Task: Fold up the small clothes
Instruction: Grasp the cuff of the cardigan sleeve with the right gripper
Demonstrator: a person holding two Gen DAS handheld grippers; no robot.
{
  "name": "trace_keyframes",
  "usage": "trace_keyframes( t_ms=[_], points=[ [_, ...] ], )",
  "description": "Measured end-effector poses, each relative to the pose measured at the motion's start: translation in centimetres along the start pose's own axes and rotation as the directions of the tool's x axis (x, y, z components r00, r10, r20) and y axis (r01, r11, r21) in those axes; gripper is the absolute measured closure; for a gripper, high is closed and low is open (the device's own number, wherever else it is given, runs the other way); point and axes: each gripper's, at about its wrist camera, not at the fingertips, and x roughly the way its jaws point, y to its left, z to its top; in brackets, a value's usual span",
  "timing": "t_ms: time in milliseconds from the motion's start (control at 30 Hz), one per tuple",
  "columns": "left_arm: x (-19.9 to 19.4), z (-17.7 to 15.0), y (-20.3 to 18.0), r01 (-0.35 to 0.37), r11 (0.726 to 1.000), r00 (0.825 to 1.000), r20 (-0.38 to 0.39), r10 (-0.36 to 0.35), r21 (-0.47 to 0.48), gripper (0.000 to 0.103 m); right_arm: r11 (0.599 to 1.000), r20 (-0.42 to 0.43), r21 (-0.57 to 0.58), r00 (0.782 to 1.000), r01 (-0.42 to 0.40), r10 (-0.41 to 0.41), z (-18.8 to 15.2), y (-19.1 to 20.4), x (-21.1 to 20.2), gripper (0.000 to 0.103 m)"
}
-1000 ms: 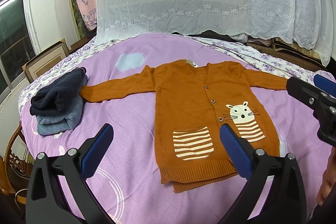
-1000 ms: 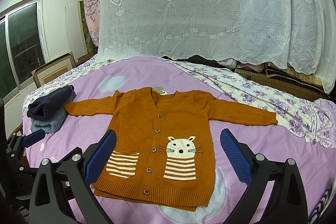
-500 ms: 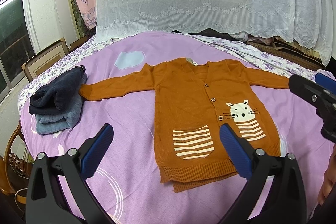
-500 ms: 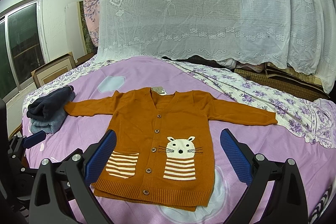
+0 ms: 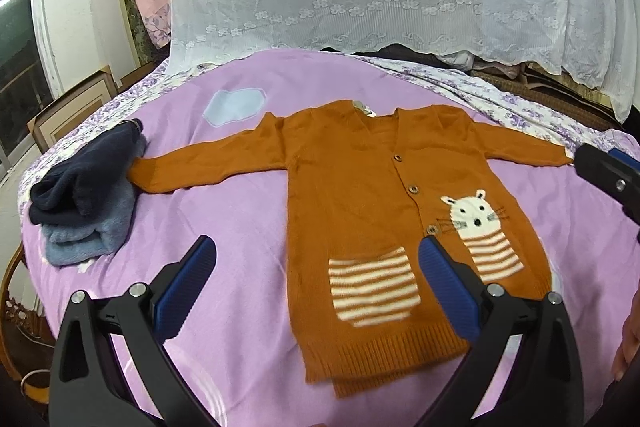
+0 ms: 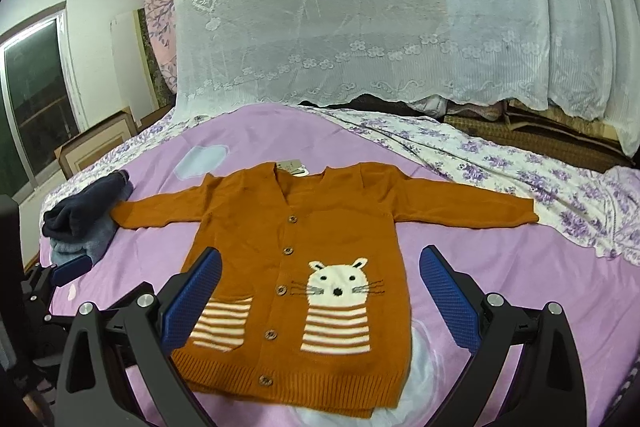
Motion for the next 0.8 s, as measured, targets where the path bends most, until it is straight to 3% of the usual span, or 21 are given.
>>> trace_keyframes(
  t_ms=[133, 367, 467, 567, 667, 733, 800],
  points=[
    [2.7, 1.3, 0.7, 0.043, 0.999, 0.999, 0.000, -0.043, -0.032, 0.004, 0.999, 0.067, 0.043, 0.998, 0.000, -0.003, -0.4, -2.7, 1.0, 0.003],
    [7.7, 4.5, 0.7, 0.034, 0.998, 0.999, -0.039, -0.036, -0.051, 0.004, 0.972, 0.041, 0.227, 0.997, 0.053, -0.064, -1.1, -9.6, 3.6, 0.003],
    [9.3, 5.9, 0.0, 0.022, 1.000, 0.998, -0.056, -0.023, -0.022, 0.004, 0.937, 0.040, 0.347, 0.998, 0.033, -0.050, -1.5, -13.1, 4.4, 0.003],
    [10.9, 7.3, -1.4, 0.012, 0.999, 0.998, -0.057, -0.010, 0.035, 0.004, 0.875, 0.034, 0.484, 0.999, 0.014, -0.035, -2.0, -16.5, 5.4, 0.004],
    [12.7, 8.3, -2.5, 0.030, 0.998, 0.998, -0.065, -0.027, 0.049, 0.004, 0.763, 0.051, 0.646, 0.999, -0.040, 0.009, -2.8, -20.1, 6.8, 0.004],
    [14.4, 8.8, -3.2, 0.041, 0.998, 0.996, -0.087, -0.037, 0.041, 0.004, 0.658, 0.067, 0.749, 0.997, -0.071, 0.031, -3.5, -22.4, 8.2, 0.004],
    [16.3, 8.9, -3.8, 0.048, 0.999, 0.993, -0.113, -0.046, 0.019, 0.004, 0.593, 0.074, 0.801, 0.996, -0.087, 0.046, -3.6, -23.9, 9.5, 0.005]
  ],
)
